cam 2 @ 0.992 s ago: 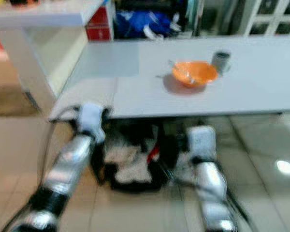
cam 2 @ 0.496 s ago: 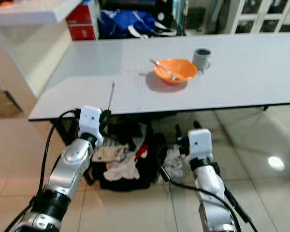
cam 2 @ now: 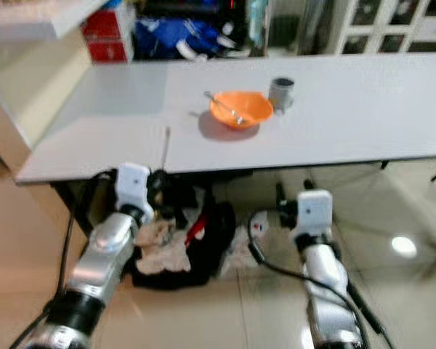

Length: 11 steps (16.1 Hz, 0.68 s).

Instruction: Setting the table

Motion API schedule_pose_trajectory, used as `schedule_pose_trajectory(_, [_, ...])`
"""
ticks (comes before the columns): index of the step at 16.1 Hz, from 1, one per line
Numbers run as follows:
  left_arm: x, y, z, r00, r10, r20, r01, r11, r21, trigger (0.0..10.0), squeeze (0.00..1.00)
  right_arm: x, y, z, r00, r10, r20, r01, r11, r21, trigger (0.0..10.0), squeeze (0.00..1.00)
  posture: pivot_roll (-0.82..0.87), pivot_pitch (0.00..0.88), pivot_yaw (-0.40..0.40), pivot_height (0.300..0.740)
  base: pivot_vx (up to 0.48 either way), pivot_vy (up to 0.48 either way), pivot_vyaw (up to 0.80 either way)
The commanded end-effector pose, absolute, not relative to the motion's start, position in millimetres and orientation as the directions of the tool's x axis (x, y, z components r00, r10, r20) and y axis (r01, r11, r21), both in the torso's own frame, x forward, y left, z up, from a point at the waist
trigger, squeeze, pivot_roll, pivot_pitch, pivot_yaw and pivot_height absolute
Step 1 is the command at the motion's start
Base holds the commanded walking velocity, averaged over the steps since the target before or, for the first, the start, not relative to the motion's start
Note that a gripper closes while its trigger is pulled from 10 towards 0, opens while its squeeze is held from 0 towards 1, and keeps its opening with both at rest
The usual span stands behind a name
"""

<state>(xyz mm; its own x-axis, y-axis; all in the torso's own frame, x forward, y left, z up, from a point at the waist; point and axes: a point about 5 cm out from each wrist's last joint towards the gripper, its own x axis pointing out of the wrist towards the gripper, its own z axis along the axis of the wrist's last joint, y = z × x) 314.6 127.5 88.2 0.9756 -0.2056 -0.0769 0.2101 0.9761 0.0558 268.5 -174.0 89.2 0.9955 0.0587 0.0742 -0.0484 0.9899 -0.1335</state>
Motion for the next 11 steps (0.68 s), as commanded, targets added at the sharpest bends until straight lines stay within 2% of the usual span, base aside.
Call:
schedule_pose_trajectory(1, [317.9, 129.8, 95.5, 0.981, -0.186, -0.047, 0.188, 0.981, 0.052, 0.0, 0.0, 268.2, -175.1, 91.2, 0.995, 0.066, 0.08, -0.054, 0.988, -0.142, 10.0, 0.0, -0.04, 0.0, 0.032, 0.74, 0.319, -0.352, 0.0])
schedule_pose_trajectory(10, [319.3, 129.2, 98.3, 0.984, -0.176, -0.032, 0.177, 0.982, 0.06, 0.0, 0.0, 270.2, -171.1, 90.2, 0.993, 0.094, 0.074, -0.082, 0.984, -0.156, 10.0, 0.0, -0.03, 0.0, 0.028, 0.74, 0.381, -0.285, 0.0])
schedule_pose_trajectory(11, [319.5, 130.3, 99.1, 0.985, -0.17, -0.029, 0.172, 0.982, 0.083, 0.0, 0.0, 270.2, -170.2, 89.7, 0.993, 0.098, 0.073, -0.086, 0.984, -0.156, 10.0, 0.0, -0.03, 0.0, 0.029, 0.74, 0.0, 0.0, 0.0])
